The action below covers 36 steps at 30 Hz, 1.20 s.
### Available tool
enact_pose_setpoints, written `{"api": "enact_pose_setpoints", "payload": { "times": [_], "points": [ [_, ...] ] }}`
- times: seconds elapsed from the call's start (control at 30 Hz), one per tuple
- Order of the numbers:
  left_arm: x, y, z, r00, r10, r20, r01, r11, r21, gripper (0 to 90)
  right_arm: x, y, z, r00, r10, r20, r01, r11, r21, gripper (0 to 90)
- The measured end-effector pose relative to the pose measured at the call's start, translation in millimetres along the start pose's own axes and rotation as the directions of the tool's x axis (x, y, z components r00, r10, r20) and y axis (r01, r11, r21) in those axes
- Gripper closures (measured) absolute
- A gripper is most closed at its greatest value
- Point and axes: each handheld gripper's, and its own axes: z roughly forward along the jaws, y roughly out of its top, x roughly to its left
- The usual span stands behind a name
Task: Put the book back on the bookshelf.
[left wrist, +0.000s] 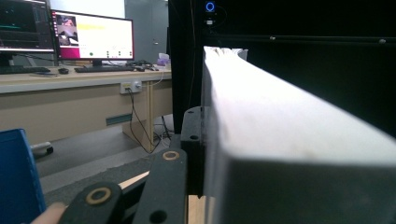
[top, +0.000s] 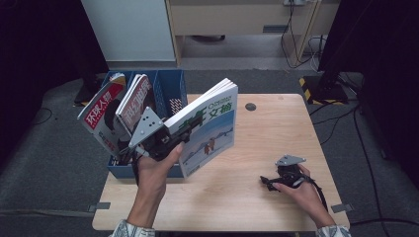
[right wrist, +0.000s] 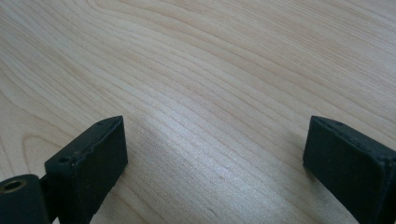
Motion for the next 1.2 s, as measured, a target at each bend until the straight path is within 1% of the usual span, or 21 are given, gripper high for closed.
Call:
{"api": "enact_pose_setpoints", "payload": {
  "times": [0.23, 0.43, 0.63, 0.7, 0.77, 0.87, 0.93, 1.1, 1.2],
  "points": [
    [5.4, 1.0, -7.8, 0.9998, -0.007, -0.019, 0.006, 0.9999, -0.01, 73.7, -0.1, 0.0, 0.1, 1.0, 0.0, -0.001, 0.0, 1.0, 0.0, 6.5],
    [10.9, 1.8, -17.3, 0.9994, -0.008, -0.032, 0.008, 0.9999, -0.014, 73.7, -0.1, 0.0, 0.0, 1.0, 0.002, -0.002, -0.002, 1.0, 0.001, 6.4],
    [16.9, 3.8, -28.1, 0.9984, -0.014, -0.056, 0.012, 0.9995, -0.029, 73.7, -0.2, 0.1, 0.0, 1.0, 0.001, -0.002, -0.001, 1.0, 0.001, 6.3],
    [18.6, 4.5, -32.5, 0.997, -0.018, -0.075, 0.015, 0.9994, -0.03, 73.7, -0.5, 0.1, 0.1, 1.0, 0.0, -0.003, 0.0, 1.0, 0.001, 6.2],
    [21.7, 5.5, -37.9, 0.9961, -0.019, -0.086, 0.016, 0.9994, -0.031, 73.7, -0.8, 0.2, 0.1, 1.0, 0.0, -0.002, 0.0, 1.0, 0.001, 6.2],
    [23.9, 6.6, -41.5, 0.9955, -0.018, -0.092, 0.015, 0.9993, -0.035, 73.7, -1.0, 0.2, 0.1, 1.0, 0.001, -0.002, -0.001, 1.0, 0.002, 6.1],
    [27.4, 7.5, -46.7, 0.9942, -0.022, -0.106, 0.018, 0.999, -0.04, 73.7, -1.0, 0.2, 0.1, 1.0, 0.001, -0.002, -0.001, 1.0, 0.002, 6.1],
    [30.6, 7.7, -53.1, 0.9929, -0.023, -0.117, 0.018, 0.999, -0.041, 73.7, -1.2, 0.2, 0.0, 1.0, -0.002, -0.003, 0.002, 1.0, 0.003, 6.1],
    [34.1, 8.0, -58.7, 0.9913, -0.036, -0.127, 0.029, 0.9982, -0.053, 73.7, -1.2, 0.2, 0.0, 1.0, -0.002, -0.003, 0.002, 1.0, 0.003, 6.1]
  ]
}}
